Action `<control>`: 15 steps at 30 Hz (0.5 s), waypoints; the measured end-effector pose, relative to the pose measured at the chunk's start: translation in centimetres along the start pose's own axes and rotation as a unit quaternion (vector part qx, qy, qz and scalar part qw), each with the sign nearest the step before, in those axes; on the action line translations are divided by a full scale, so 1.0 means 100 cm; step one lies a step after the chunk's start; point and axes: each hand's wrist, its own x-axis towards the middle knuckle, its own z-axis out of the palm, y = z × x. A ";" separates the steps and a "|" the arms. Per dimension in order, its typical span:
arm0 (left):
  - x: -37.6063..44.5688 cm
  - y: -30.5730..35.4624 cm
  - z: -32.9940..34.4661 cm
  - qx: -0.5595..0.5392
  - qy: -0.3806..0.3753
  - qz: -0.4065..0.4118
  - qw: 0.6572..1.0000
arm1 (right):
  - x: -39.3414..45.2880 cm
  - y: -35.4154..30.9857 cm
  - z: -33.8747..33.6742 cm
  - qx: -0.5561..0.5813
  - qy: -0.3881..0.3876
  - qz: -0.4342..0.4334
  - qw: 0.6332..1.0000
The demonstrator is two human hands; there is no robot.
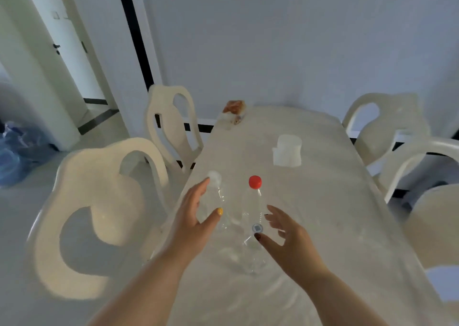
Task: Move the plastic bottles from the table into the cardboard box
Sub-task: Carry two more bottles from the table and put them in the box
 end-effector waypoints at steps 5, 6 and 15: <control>0.053 -0.037 0.002 0.028 -0.016 -0.043 0.999 | 0.007 0.014 0.037 -0.039 0.038 0.086 0.995; 0.060 -0.040 0.003 0.032 -0.014 -0.057 0.998 | 0.007 0.014 0.042 -0.049 0.041 0.095 0.993; 0.104 -0.049 0.024 0.059 -0.040 -0.114 0.991 | 0.011 0.015 0.057 -0.051 0.095 0.125 0.986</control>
